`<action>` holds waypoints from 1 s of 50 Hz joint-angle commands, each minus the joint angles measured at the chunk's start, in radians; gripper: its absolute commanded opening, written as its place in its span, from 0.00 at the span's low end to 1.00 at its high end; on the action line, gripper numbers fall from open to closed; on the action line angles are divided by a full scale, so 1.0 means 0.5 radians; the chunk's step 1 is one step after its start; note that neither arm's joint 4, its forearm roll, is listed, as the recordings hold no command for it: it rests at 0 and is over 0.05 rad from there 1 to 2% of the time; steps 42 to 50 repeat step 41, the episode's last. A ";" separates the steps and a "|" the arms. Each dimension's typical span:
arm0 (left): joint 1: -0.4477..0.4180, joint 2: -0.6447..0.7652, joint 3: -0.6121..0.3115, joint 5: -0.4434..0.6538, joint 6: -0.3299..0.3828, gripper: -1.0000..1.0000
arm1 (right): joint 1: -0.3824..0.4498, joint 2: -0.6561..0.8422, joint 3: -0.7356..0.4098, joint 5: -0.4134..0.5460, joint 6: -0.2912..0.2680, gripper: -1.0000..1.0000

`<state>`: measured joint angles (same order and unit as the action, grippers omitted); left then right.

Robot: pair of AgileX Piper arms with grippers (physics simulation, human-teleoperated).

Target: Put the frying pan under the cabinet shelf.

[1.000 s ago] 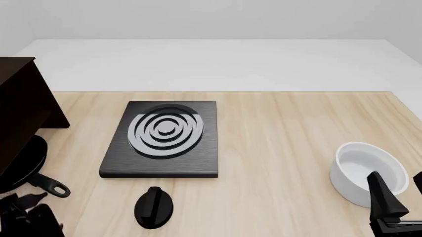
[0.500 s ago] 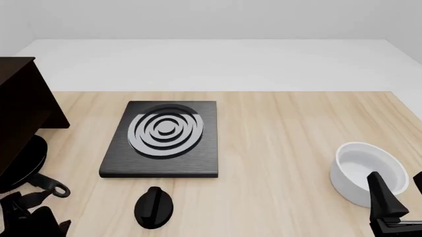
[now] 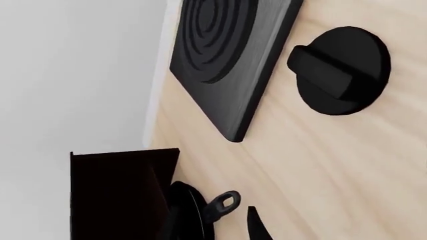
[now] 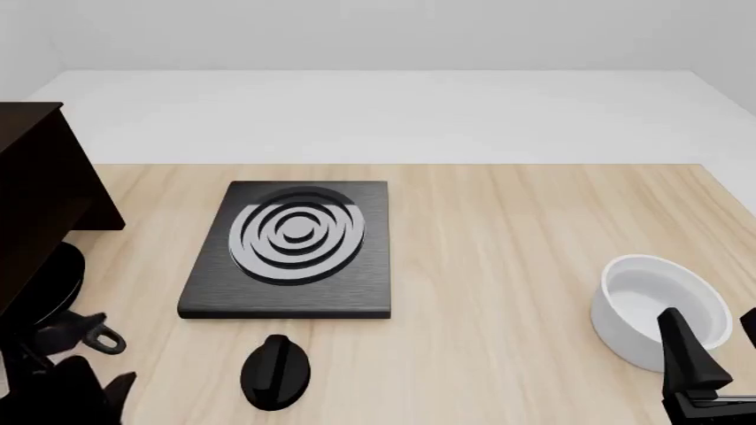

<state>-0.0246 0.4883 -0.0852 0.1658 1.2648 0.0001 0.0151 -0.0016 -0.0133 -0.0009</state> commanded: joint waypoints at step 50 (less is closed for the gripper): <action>-0.629 0.280 -0.153 -0.142 -0.252 1.00 | 0.000 0.000 0.000 0.000 0.000 1.00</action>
